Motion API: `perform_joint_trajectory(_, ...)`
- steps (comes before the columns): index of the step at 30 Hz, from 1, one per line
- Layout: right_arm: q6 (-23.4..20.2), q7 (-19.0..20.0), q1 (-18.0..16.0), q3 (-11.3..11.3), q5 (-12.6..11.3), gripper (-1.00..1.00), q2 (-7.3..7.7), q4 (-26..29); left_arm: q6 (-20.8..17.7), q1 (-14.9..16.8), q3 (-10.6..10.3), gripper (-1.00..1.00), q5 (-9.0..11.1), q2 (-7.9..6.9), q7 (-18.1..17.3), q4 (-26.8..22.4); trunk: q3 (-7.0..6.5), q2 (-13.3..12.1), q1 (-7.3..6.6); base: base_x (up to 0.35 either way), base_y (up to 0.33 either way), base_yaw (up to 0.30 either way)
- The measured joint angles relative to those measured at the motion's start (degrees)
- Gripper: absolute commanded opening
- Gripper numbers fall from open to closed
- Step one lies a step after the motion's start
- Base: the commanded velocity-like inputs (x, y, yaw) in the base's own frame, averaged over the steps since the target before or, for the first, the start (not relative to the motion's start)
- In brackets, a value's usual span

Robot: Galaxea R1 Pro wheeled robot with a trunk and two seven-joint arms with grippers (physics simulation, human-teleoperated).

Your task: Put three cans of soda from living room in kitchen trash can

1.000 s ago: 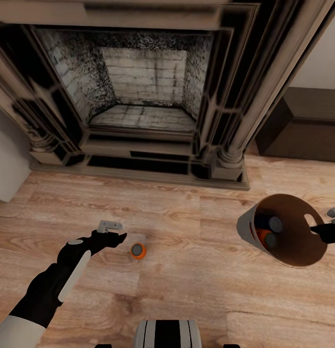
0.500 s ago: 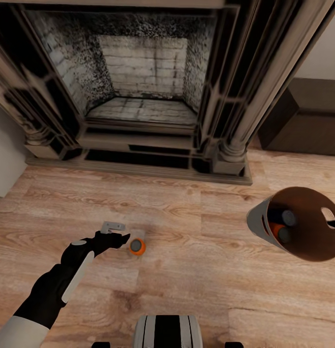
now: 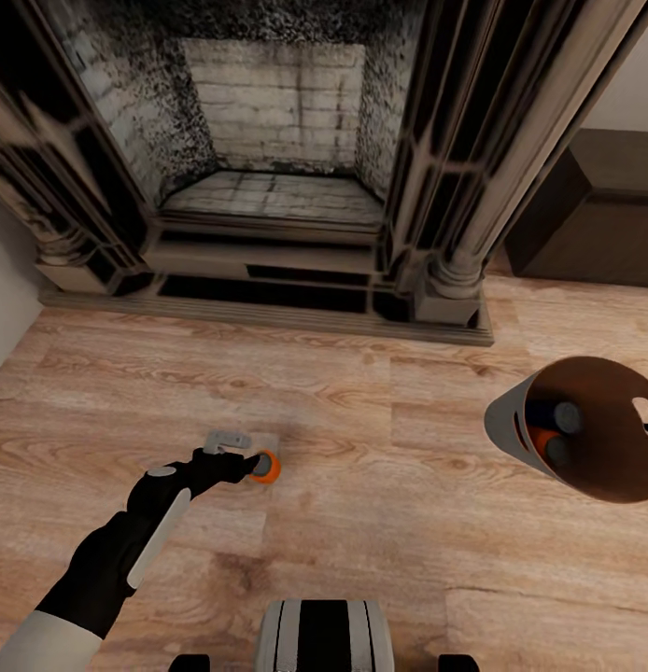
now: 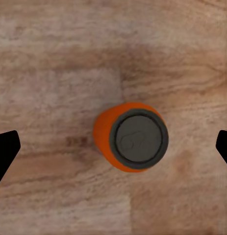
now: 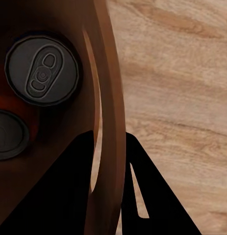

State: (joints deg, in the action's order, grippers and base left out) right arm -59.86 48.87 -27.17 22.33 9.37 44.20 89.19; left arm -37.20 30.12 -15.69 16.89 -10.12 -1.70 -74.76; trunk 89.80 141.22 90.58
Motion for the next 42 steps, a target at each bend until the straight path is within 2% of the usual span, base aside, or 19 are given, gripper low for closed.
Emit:
perform_joint_trajectory(5, 0.09, -0.02, -0.02, 0.01, 0.22, -1.00, 0.49, 0.00, 0.18, 0.02, -0.74, 1.00, -0.01, 0.32, 0.00, 0.88, 1.33, 2.01, 1.10, 0.000, 0.000, 0.000)
perform_joint_trajectory(13, 0.05, -0.01, 0.00, 0.01, 0.14, -1.00, 0.78, 0.00, 0.36, 0.03, -1.16, 1.00, -0.09, 0.84, 0.11, 1.25, 3.79, 2.13, 1.31, 0.000, 0.000, 0.000)
perform_joint_trajectory(21, 0.03, -0.02, 0.13, -0.05, 0.33, -1.00, 0.71, 0.00, 0.45, -0.07, -1.19, 1.00, 0.04, 0.97, 0.19, 1.21, 4.49, 2.13, 1.31, 0.008, 0.000, 0.000)
perform_joint_trajectory(30, 0.04, -0.02, 0.23, -0.08, 0.57, -1.00, 0.71, 0.01, 0.48, -0.15, -1.21, 1.00, 0.07, 0.98, 0.10, 1.20, 5.08, 2.13, 1.30, 0.157, 0.000, 0.000)
perform_joint_trajectory(42, 0.03, -0.09, 0.24, -0.52, 0.69, -1.00, 0.66, 0.00, 2.26, -0.21, -1.54, 1.00, 0.07, 1.02, 0.22, 1.15, 5.19, 2.13, 1.30, 0.023, 0.000, 0.000)
